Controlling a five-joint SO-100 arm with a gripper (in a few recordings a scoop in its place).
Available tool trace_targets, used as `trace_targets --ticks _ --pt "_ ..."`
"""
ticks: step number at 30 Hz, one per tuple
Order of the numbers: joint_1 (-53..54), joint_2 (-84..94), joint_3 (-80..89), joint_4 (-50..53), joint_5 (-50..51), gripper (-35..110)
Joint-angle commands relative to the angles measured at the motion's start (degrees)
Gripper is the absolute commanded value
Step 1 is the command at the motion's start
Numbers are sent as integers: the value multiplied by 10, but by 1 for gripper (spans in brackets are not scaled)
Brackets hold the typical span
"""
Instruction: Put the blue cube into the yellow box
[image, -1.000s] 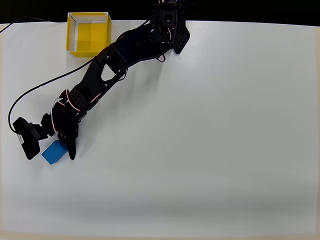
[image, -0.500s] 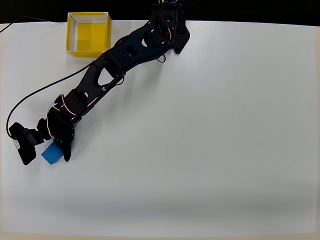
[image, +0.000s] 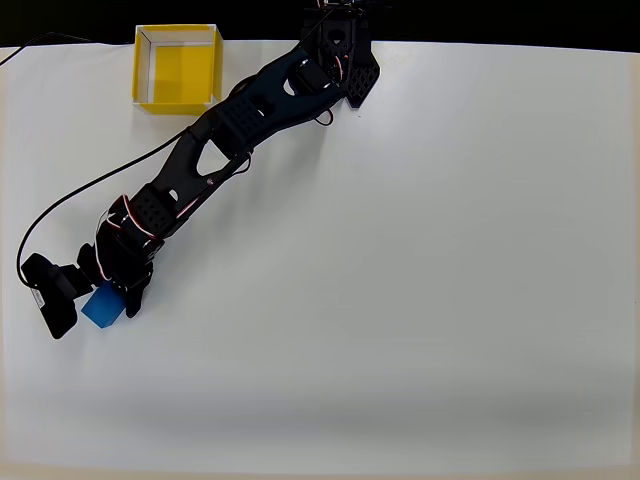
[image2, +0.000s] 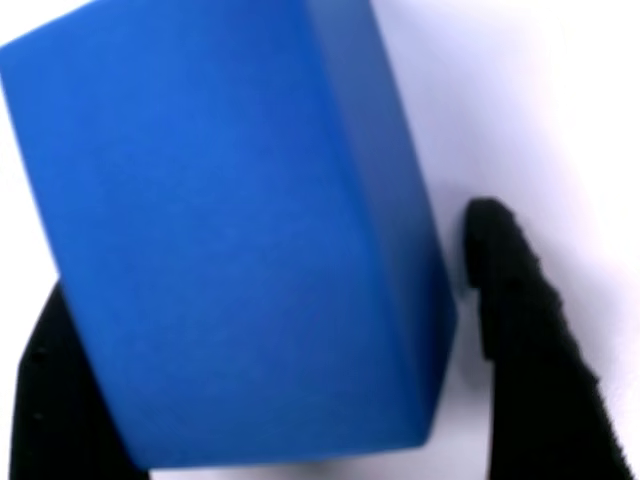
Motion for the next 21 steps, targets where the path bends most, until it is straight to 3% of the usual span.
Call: trace_targets --ticks 1,16,21 --pt "-4 47 -56 12 -10 33" --pt "0 65 -98 25 -31 32" --pt "1 61 -99 -17 -36 32"
